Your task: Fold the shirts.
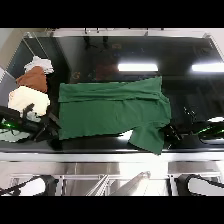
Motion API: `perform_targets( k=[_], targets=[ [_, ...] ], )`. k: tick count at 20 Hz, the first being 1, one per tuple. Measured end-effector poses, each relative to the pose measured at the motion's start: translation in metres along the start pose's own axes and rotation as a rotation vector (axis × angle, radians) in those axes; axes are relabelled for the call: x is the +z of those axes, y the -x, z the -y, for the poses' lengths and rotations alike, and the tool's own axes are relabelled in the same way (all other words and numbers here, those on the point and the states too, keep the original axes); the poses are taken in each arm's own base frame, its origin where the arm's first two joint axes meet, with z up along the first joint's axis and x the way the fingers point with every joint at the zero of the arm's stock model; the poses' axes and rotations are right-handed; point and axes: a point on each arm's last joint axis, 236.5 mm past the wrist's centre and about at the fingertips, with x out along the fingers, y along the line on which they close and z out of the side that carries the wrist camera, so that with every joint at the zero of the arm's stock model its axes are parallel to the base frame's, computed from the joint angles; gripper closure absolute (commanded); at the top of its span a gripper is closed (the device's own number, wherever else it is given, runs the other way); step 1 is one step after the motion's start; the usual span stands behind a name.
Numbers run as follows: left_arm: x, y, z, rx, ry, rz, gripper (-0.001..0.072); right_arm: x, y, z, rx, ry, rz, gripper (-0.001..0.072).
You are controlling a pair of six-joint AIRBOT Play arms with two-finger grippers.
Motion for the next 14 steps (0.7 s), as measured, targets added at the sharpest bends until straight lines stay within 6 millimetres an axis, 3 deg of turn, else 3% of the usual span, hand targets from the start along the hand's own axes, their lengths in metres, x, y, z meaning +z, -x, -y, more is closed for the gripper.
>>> perform_targets(
  k=[1, 3, 4, 5, 6, 10, 14],
  targets=[
    [-0.003, -0.011, 0.0, -0.003, 0.015, -0.011, 0.0024, 0.003, 0.001, -0.002, -0.004, 0.015, 0.015, 0.0685],
    [-0.009, -0.03, 0.004, -0.013, 0.023, -0.048, 0.0279, 0.008, 0.005, -0.004, -0.017, 0.045, 0.046, 0.0685],
    [-0.009, -0.037, 0.003, -0.005, 0.019, -0.063, 0.0342, 0.008, 0.007, -0.009, -0.011, 0.056, 0.054, 0.0685],
    [-0.009, -0.042, 0.005, 0.002, 0.006, -0.08, 0.0479, 0.008, 0.01, -0.016, 0.004, 0.067, 0.06, 0.0685],
    [-0.008, -0.045, 0.006, 0.015, -0.012, -0.096, 0.0695, 0.007, 0.014, -0.022, 0.014, 0.081, 0.064, 0.0685],
    [0.019, -0.04, 0.018, 0.06, -0.106, -0.048, 0.0682, 0.002, 0.029, -0.044, 0.049, 0.133, 0.087, 0.0686],
    [0.024, 0.0, 0.043, 0.045, -0.183, -0.002, 0.0682, 0.005, 0.06, -0.055, 0.076, 0.143, 0.166, 0.0686]
  ],
)
